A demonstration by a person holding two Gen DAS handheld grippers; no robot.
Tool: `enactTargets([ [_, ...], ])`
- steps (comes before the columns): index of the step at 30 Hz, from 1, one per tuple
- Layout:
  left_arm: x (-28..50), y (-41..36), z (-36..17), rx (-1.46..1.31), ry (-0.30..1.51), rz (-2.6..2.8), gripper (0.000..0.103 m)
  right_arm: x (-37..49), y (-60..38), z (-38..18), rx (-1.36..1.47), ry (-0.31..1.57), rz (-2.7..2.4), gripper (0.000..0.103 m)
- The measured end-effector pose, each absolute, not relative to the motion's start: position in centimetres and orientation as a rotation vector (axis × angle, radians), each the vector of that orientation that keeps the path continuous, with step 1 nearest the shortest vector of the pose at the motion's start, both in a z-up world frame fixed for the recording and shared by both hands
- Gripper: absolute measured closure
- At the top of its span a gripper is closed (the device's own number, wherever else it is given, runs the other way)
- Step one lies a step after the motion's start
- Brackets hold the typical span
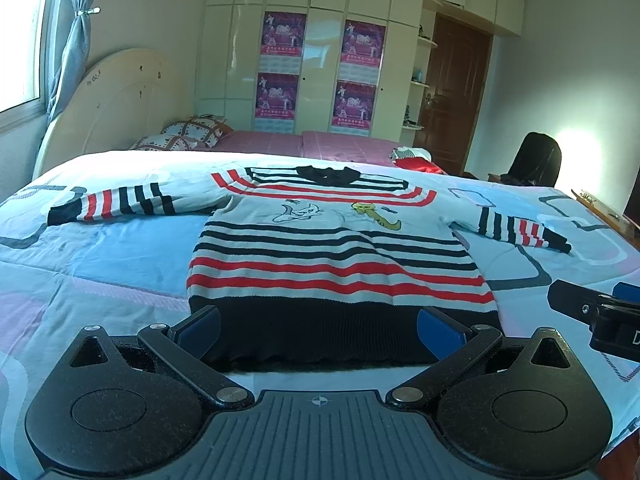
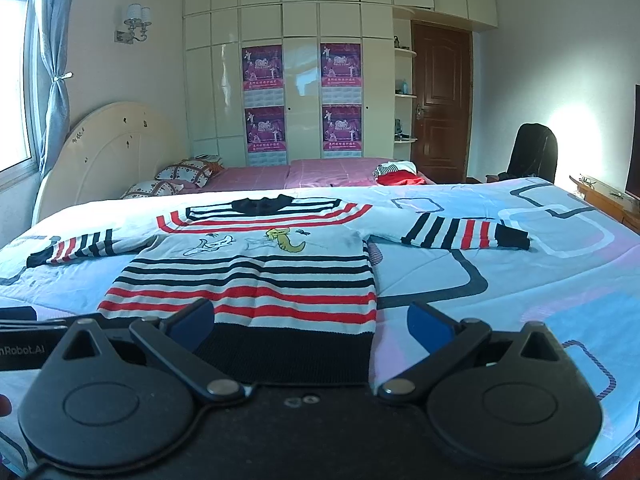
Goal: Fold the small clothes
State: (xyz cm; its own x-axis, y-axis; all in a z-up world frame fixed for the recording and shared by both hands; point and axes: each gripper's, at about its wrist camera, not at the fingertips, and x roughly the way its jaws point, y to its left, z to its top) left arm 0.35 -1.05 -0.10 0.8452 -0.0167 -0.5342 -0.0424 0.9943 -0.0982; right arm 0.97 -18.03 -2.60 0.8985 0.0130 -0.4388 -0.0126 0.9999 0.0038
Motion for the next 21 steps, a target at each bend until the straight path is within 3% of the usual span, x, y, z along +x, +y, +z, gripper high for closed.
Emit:
enactTargets([
  [21, 0.48, -1.06, -0.34, -0.101, 0.566, 0.010, 0.000, 1.04, -17.95, -2.69, -0.002, 0.454, 0.010, 0.001],
])
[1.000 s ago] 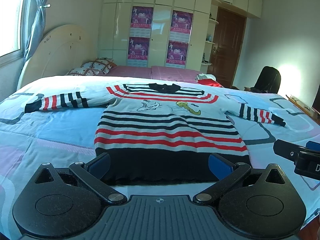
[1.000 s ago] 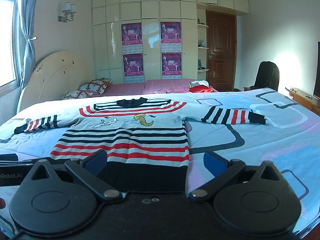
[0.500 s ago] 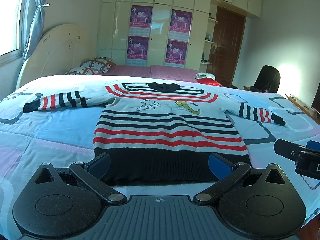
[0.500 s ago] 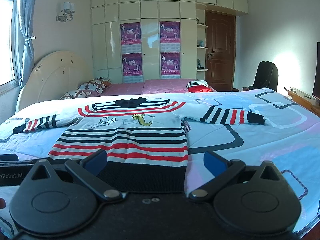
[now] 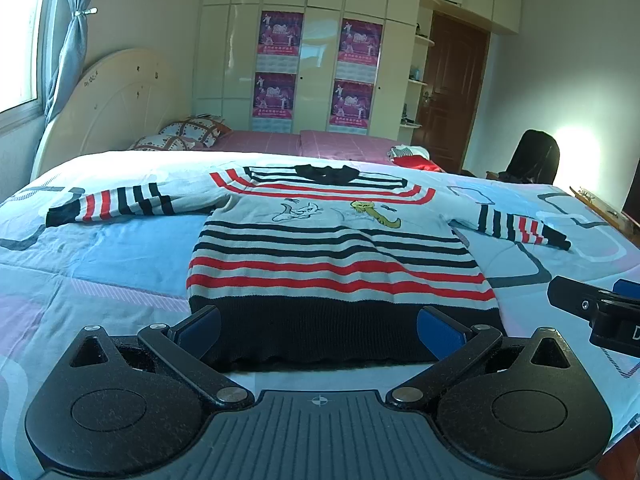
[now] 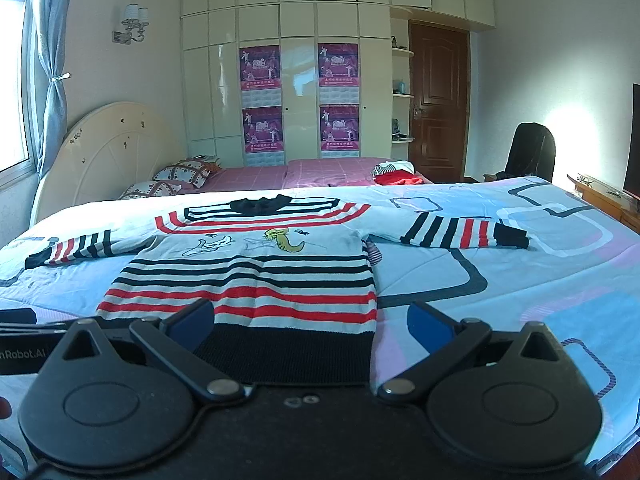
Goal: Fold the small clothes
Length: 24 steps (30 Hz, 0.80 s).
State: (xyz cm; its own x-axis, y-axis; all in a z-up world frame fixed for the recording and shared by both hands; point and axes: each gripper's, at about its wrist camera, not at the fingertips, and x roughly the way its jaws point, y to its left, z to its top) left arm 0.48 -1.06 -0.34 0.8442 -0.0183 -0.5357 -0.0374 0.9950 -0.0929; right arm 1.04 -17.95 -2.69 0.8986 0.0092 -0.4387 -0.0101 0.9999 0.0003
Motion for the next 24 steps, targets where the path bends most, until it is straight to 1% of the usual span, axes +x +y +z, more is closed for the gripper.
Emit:
enactTargets([
  [24, 0.37, -0.65, -0.47, -0.096, 0.566, 0.008, 0.000, 0.91, -18.18, -2.61, -0.001, 0.451, 0.010, 0.001],
])
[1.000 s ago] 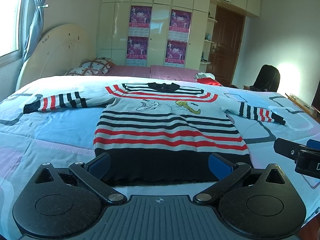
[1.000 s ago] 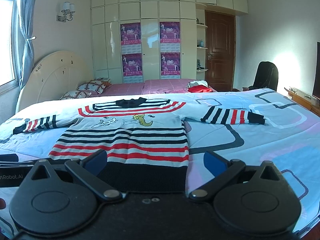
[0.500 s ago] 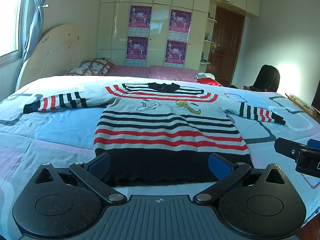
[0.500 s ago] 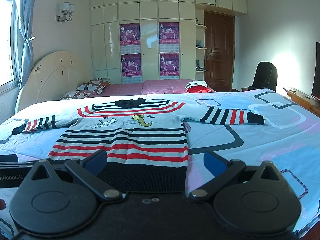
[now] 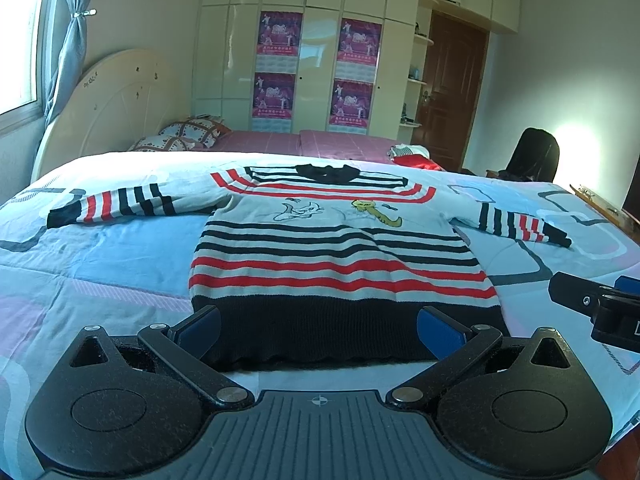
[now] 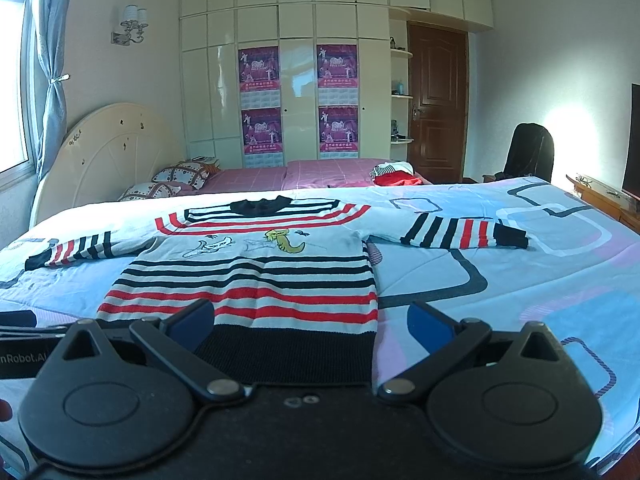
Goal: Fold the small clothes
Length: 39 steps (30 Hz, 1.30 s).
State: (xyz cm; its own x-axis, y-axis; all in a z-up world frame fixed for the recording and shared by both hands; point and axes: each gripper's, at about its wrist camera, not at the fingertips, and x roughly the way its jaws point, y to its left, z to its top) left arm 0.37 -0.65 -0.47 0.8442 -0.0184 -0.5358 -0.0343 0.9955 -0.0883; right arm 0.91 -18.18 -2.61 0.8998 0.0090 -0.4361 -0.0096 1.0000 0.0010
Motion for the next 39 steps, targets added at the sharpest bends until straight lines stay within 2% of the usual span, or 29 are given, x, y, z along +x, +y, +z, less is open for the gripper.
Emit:
enactTargets([
  [24, 0.8, 0.3, -0.6, -0.103, 0.577, 0.009, 0.000, 0.9, -17.6, -2.9, -0.005, 0.460, 0.003, 0.001],
  [32, 3.7, 0.1, -0.9, -0.157, 0.596, -0.031, 0.000, 2.8, -19.5, -3.2, 0.042, 0.462, -0.033, 0.001],
  [36, 7.6, -0.2, -1.2, -0.193, 0.605, -0.043, 0.000, 5.2, -23.5, -2.9, 0.112, 0.430, -0.112, 0.022],
  [39, 10.6, -1.1, -1.1, -0.166, 0.554, -0.023, 0.000, 8.1, -27.3, -3.1, 0.182, 0.427, -0.175, 0.031],
])
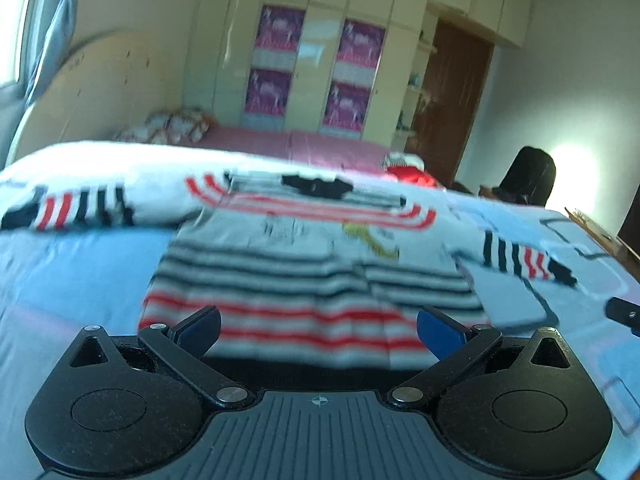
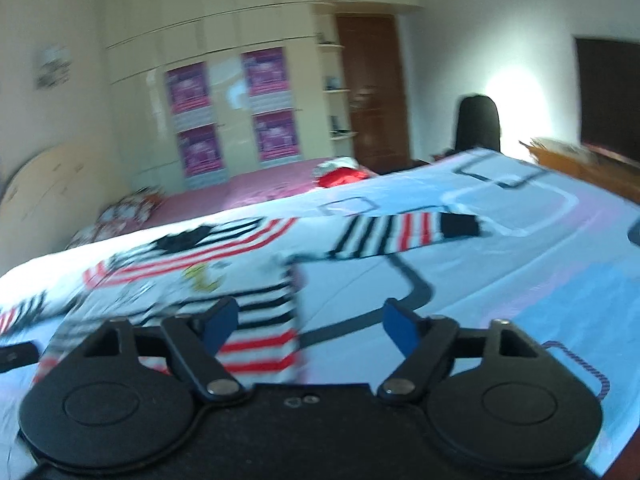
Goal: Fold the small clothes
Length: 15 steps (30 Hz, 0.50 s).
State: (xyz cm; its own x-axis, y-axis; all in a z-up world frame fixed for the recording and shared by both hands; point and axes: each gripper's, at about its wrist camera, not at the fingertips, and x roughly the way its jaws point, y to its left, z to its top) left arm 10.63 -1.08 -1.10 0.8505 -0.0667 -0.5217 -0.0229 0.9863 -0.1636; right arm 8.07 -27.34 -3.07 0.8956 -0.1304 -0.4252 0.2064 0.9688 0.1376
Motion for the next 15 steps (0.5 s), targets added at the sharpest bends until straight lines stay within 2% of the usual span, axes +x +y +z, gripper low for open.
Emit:
enactTargets([
  [1, 12.0, -1.3, -1.2, -0.162, 0.558, -0.010, 0.000, 9.2, -28.8, -3.2, 0.208, 0.423, -0.199, 0.036],
  [9, 22.9, -2.8, -3.1, -0.171, 0.621, 0.041, 0.000, 19.7, -40.7, -6.1, 0.444, 0.437, -0.320, 0.060],
  [15, 28.4, -3.6, -5.4, -0.182, 0.637, 0.105, 0.000, 27.0, -49.0, -10.9, 0.664, 0.444, -0.413, 0.061],
])
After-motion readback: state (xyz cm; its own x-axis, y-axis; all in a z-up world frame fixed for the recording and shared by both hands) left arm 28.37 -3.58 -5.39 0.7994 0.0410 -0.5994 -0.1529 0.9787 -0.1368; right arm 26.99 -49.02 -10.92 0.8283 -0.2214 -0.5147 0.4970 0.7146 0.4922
